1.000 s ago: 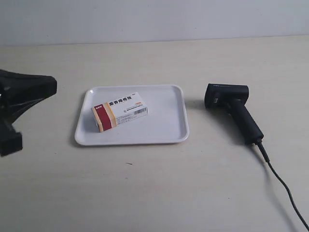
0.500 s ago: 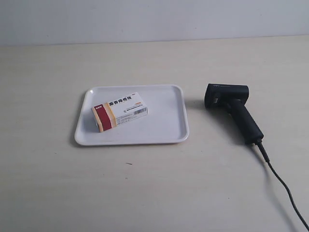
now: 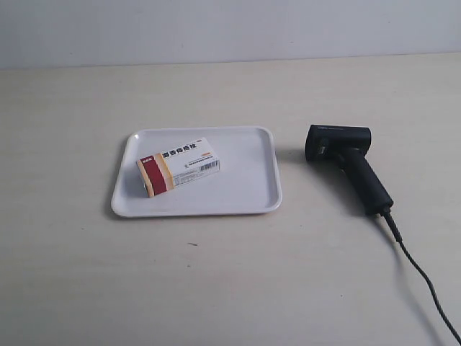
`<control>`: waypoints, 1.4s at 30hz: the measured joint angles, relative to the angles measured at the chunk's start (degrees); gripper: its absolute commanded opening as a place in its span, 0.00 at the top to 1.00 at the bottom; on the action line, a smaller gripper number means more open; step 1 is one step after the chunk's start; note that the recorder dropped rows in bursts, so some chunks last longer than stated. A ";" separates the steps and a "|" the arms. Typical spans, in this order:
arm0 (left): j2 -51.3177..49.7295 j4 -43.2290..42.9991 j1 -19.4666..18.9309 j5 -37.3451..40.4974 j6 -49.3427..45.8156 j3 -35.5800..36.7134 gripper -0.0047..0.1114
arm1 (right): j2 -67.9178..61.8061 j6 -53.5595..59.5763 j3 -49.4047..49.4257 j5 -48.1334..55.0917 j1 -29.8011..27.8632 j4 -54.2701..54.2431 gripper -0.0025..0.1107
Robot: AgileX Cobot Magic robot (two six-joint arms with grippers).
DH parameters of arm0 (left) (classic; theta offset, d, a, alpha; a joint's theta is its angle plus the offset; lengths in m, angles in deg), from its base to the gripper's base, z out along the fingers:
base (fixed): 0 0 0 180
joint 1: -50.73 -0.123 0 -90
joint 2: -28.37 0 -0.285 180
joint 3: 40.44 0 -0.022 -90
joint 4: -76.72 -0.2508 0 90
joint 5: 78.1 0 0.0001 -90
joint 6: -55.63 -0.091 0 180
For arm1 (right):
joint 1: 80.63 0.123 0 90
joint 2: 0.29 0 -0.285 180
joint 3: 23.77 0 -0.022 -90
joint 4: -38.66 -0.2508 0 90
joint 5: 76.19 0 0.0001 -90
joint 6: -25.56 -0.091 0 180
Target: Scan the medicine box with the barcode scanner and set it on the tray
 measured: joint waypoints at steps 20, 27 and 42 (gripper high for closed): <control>3.10 -81.93 0.00 -0.16 90.10 2.52 0.94 | 0.00 0.00 0.00 0.81 0.00 0.00 0.97; 3.10 -78.75 0.00 0.57 86.36 2.53 0.94 | 0.00 -0.12 0.00 2.15 0.00 0.00 0.97; 3.10 -74.72 0.00 1.78 80.94 2.53 0.94 | 0.00 -0.22 0.00 2.26 0.00 0.00 0.97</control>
